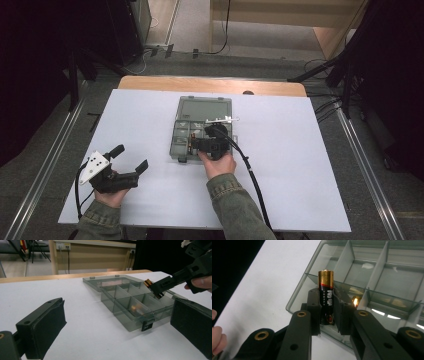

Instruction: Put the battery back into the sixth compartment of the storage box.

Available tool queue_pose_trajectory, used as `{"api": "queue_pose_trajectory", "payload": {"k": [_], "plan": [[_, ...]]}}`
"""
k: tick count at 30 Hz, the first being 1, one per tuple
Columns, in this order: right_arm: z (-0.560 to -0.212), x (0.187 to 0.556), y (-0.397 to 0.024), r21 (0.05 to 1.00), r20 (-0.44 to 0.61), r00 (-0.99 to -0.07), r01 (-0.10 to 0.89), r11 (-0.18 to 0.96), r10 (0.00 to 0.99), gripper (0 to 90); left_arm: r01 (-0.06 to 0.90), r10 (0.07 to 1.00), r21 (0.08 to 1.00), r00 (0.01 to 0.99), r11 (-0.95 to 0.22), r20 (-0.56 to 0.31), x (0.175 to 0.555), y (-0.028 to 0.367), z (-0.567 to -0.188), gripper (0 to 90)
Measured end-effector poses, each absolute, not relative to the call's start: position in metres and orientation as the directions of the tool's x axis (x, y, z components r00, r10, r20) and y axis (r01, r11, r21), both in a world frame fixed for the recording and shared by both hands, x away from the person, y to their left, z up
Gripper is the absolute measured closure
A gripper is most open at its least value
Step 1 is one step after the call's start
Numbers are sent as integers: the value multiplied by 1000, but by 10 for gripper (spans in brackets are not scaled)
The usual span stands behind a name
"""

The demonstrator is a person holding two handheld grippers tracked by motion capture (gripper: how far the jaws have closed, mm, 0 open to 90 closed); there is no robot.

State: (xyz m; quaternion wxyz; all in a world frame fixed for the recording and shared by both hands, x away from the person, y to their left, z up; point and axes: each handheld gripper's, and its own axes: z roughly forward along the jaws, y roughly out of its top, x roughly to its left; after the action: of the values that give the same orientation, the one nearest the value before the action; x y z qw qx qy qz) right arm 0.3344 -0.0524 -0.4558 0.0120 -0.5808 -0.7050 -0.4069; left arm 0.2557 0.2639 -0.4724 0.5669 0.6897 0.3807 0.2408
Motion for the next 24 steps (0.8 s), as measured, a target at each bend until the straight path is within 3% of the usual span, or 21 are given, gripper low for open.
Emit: {"api": "queue_pose_trajectory", "payload": {"k": [7,9,13,20,22,24], "plan": [[-460,335,-49,547,470,-301,837,-6,830,760,252,796,965,597,-69,-99,255,264,-472,0],[-462,337,-49,539,470,-300,843,0,830,582,253,797,965,596,-68,-100,255,264,-472,0],[-457,334,-52,578,424,-332,815,30,843,520,254,796,965,597,-70,-99,255,263,-473,0],[-451,327,-53,661,295,-462,731,171,836,109,253,796,965,597,-77,-93,255,263,-473,0],[-451,326,-51,664,244,-498,711,231,832,18,253,797,964,597,-80,-91,255,263,-473,0],[-452,323,-49,672,166,-524,680,293,835,0,252,798,965,596,-78,-91,255,263,-473,0]]}}
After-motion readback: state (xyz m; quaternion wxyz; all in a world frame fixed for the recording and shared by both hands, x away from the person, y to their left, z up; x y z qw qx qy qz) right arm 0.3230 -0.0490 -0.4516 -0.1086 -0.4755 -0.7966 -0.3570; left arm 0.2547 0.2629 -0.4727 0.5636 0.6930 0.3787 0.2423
